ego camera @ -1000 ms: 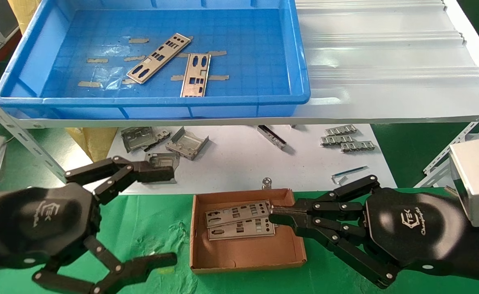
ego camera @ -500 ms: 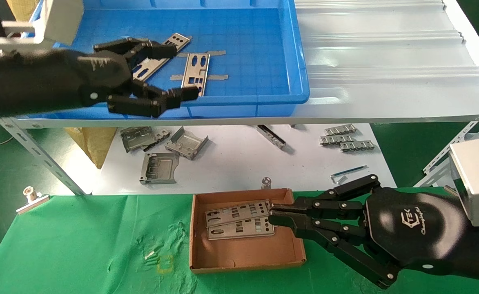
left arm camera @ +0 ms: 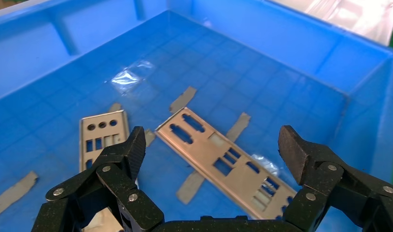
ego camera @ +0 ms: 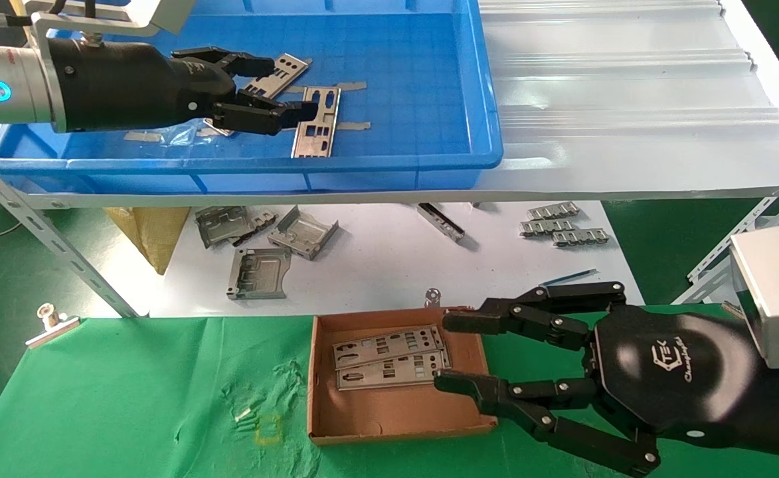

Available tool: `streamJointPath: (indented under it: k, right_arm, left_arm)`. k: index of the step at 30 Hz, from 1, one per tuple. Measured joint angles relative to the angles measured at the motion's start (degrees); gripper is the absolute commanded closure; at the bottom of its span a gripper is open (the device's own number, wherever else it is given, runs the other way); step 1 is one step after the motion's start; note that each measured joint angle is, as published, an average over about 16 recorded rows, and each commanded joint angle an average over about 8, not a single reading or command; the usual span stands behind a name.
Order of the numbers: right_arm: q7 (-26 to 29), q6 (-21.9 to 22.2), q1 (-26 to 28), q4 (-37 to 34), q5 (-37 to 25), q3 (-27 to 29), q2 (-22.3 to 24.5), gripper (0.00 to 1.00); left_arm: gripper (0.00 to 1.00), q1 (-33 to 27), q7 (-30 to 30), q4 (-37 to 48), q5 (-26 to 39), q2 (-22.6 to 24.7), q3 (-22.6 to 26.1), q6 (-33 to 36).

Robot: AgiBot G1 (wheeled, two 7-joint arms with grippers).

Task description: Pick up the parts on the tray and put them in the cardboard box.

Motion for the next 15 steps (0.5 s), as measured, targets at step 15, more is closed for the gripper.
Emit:
streamJointPath:
  k: [15]
  right_arm:
    - [0.0, 0.0, 0.0, 0.0, 0.0, 0.0, 0.0, 0.00]
  left_arm:
    - [0.00, -2.8, 4.5, 11.8, 2.1, 6.1, 0.7, -15.0]
